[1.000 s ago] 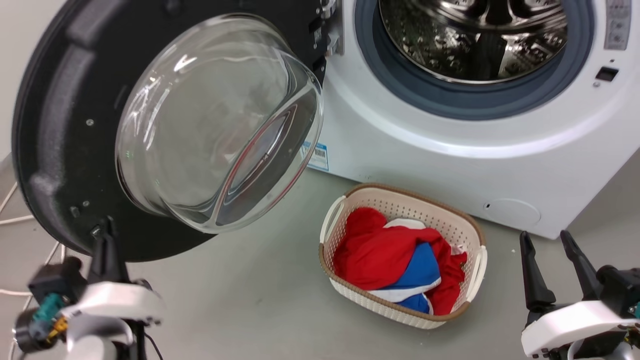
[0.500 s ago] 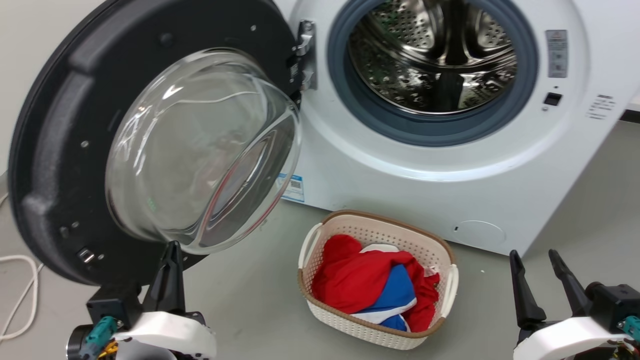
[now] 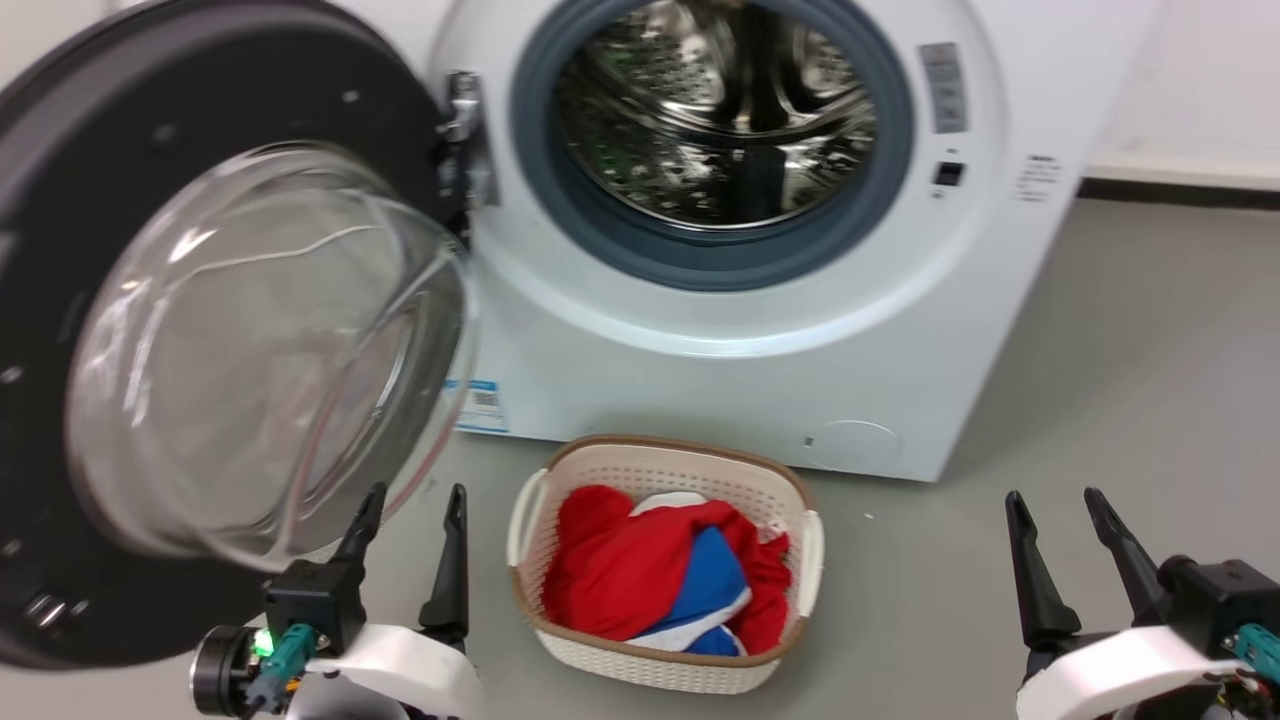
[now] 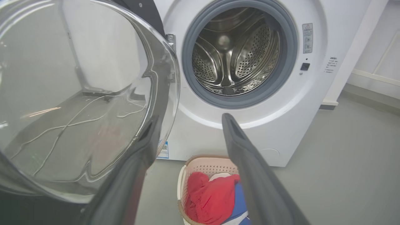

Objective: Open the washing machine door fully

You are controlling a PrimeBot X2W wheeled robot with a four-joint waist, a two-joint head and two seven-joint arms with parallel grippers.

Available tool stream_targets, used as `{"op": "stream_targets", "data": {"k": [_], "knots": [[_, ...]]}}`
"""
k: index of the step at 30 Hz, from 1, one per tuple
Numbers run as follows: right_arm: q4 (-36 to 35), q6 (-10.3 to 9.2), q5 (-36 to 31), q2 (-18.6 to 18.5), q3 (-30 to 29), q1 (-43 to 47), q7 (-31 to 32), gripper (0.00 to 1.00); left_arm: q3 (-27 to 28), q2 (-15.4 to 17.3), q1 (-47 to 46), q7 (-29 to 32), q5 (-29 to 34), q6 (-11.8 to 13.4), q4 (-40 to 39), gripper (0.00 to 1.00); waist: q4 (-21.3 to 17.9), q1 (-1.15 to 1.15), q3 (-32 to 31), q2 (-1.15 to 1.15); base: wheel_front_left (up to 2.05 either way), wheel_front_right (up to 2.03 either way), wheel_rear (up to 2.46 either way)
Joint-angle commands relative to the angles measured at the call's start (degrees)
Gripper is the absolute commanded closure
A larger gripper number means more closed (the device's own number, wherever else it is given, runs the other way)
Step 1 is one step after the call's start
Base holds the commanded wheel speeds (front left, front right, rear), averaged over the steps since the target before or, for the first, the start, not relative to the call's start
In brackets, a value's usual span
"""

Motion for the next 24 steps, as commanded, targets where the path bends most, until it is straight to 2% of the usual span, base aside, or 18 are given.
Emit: {"op": "stream_targets", "data": {"k": [1,8,12,24], "knots": [[-0.41,0.01,-0.28,0.05,0.22,-0.95,0.07,0.0,-0.35,-0.07,-0.92,-0.46,0.42,-0.18,0.51,0.0,-3.03,0.0,0.22,0.0,0.0,0.0,0.0],[-0.91,0.01,-1.13,0.0,0.46,-1.64,0.66,0.0,-1.58,-0.1,-1.93,-1.6,1.68,0.12,3.41,0.0,-9.37,0.0,0.78,0.0,0.0,0.0,0.0],[-0.98,0.01,-1.03,-0.14,0.36,-1.69,0.57,0.0,-1.78,-0.13,-2.33,-1.94,1.9,0.4,4.56,0.0,-11.75,0.0,0.89,0.0,0.0,0.0,0.0],[-0.93,0.01,-0.93,-0.5,1.07,-2.69,0.21,0.0,-1.24,-0.49,-3.17,-2.92,0.97,1.5,6.09,0.0,-12.61,0.0,1.86,0.0,0.0,0.0,0.0]]}}
